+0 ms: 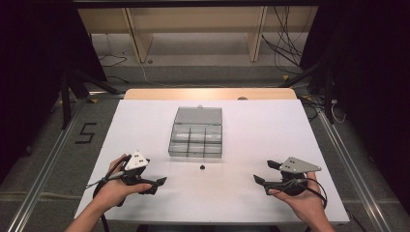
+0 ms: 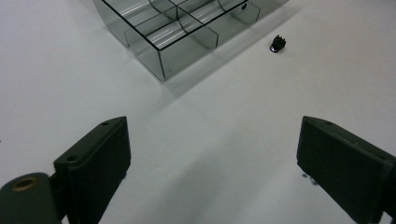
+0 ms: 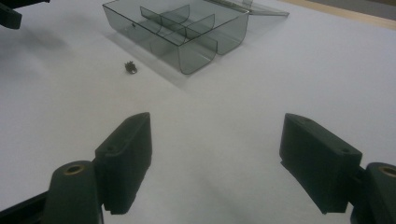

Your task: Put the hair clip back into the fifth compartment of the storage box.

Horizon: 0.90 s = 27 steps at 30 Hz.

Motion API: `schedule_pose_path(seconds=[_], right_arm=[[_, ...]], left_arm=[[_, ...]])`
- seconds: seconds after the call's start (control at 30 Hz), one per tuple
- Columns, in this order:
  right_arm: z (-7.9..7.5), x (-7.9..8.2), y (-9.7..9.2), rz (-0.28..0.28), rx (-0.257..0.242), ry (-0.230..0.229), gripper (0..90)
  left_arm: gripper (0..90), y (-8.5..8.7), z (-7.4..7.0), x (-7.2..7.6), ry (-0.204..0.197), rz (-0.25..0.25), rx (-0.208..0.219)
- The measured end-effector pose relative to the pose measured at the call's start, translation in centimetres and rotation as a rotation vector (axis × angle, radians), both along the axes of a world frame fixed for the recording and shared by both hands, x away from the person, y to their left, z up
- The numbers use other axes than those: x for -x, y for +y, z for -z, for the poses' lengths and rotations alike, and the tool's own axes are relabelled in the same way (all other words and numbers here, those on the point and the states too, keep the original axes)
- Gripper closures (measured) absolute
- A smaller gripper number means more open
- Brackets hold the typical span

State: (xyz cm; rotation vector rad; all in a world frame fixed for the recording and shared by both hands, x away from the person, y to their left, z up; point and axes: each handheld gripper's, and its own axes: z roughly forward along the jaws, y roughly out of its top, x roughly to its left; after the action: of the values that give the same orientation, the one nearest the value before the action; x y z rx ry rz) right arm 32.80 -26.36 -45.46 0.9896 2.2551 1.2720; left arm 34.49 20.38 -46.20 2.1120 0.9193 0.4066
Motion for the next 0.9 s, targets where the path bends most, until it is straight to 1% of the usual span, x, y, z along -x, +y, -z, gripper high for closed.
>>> schedule_pose_path(seconds=[0.13,0.27,0.43,0.63,0.9], right_arm=[[0.0,0.0,0.0,-0.001,-0.002,-0.002,26.6],[0.0,0.0,0.1,-0.011,0.000,-0.001,27.1],[0.0,0.0,0.4,-0.016,-0.001,0.000,27.8],[0.0,-0.1,1.0,-0.032,-0.001,0.008,28.4],[0.0,-0.3,2.3,-0.062,-0.010,0.008,29.2]], left_arm=[[9.4,0.0,0.0,0.0,-0.001,0.000,-0.009],[9.4,0.0,0.0,0.0,-0.001,-0.007,-0.004],[9.4,0.1,0.0,-0.1,0.001,-0.006,-0.007],[9.4,0.2,0.0,-0.1,0.001,-0.006,-0.007],[9.4,0.2,-0.1,-0.1,0.001,-0.005,-0.005]])
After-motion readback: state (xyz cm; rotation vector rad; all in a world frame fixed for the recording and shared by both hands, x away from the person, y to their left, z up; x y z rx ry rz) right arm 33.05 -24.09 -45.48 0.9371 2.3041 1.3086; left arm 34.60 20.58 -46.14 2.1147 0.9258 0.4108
